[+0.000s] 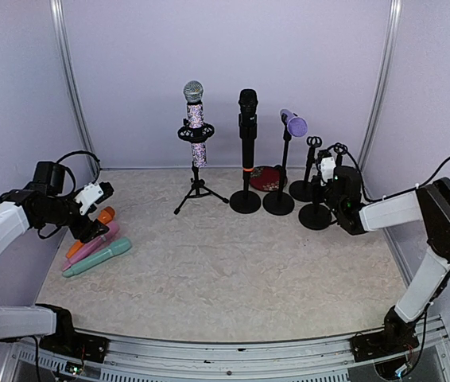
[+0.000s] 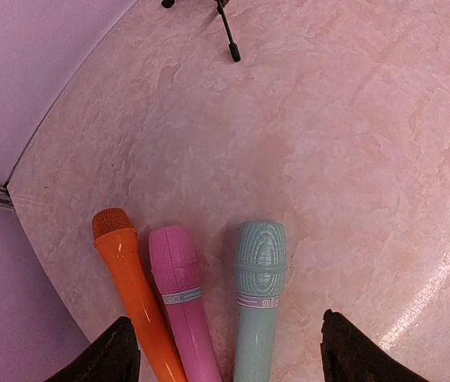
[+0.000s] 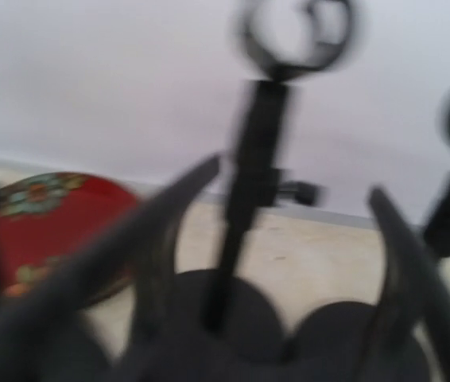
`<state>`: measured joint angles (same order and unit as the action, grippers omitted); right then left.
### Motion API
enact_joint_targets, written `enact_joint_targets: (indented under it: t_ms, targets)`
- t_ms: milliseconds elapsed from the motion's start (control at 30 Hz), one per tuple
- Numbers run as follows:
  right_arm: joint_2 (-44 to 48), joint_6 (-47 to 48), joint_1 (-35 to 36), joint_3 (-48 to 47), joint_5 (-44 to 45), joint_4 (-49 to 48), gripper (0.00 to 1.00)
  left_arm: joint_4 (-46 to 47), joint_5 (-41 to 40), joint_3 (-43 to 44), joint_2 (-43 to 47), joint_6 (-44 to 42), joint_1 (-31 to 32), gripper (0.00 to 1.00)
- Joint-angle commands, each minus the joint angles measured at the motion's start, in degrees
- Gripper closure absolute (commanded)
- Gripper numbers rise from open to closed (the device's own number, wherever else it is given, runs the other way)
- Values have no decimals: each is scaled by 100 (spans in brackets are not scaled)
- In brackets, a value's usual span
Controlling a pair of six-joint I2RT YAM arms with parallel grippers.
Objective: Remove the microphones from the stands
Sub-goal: Place the microphone stand at the corner of the board, then pick up the microphone stand with the microphone from the center of the board.
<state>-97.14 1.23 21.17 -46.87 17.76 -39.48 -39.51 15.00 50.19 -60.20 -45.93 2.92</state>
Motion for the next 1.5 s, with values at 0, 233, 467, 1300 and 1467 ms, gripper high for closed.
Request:
enact_joint_targets:
  t_ms: [0,233,467,1300,1467]
  targets:
    - [-156,53,-418,-95,83,-473,100,-100,58,174,-44,-86,-15,24]
    - [-448,87,-676,-287,-85,-576,100,-101,36,254,-149,-85,-15,24]
    - [-235,-150,-699,-361,63,-309,24,-131,81,316,-199,-59,-2,24]
    - [1302,-585,-1252,-710,-527,1631,45,-179,179,296,-46,-77,32,24]
    - [1053,-574,-1317,-753,-540,1946,49,-188,161,290,-10,-106,29,24]
